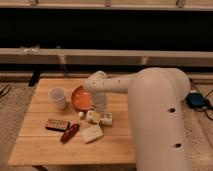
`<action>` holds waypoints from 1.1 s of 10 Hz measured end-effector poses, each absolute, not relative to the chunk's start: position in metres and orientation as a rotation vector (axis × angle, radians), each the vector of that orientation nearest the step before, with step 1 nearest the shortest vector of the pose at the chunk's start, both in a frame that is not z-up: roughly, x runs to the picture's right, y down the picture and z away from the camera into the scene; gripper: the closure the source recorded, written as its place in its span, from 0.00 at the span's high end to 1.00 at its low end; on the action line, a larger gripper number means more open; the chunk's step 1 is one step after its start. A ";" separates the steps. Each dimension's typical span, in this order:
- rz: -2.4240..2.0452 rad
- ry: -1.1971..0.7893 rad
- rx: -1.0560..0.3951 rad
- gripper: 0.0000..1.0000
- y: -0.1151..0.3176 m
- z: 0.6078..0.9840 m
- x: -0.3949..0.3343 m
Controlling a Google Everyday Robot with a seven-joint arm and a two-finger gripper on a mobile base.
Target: Stand the bottle upright
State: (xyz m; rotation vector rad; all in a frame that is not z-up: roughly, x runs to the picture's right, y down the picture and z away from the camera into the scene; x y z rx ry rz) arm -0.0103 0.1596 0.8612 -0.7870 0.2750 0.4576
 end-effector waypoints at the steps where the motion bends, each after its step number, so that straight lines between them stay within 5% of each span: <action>1: 0.468 0.291 -0.781 0.00 0.159 0.863 0.005; 8: 0.596 0.398 -0.744 0.02 0.170 0.856 0.107; 11: 0.654 0.432 -0.733 0.30 0.173 0.845 0.133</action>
